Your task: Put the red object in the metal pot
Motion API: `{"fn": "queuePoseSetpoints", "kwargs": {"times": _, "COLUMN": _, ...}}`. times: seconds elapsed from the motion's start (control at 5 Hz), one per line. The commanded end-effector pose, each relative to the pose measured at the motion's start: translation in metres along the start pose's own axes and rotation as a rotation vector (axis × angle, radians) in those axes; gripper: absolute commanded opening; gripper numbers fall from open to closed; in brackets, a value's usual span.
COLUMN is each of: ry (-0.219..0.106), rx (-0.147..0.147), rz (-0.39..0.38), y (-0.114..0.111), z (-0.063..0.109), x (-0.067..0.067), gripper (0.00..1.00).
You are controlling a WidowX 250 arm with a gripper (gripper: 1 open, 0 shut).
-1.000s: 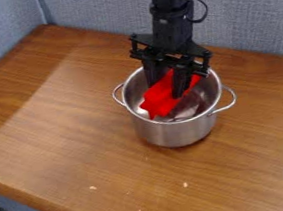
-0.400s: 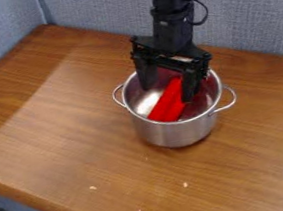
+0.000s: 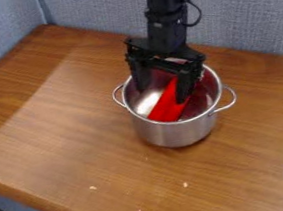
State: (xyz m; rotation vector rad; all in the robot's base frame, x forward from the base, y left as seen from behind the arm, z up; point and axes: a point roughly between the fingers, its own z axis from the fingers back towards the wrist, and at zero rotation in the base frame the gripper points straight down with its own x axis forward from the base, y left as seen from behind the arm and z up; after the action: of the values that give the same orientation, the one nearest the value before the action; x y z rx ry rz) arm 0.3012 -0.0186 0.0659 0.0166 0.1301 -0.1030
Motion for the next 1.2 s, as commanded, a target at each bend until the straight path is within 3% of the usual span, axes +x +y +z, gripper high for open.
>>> {"fn": "queuePoseSetpoints", "kwargs": {"times": 0.0, "ry": -0.047, "rx": 0.003, "rz": 0.023, "y": 0.007, "z": 0.011, "x": 0.008, "gripper": 1.0}}
{"fn": "queuePoseSetpoints", "kwargs": {"times": 1.0, "ry": -0.035, "rx": 0.01, "rz": 0.075, "y": 0.02, "z": 0.003, "x": 0.012, "gripper": 1.0}}
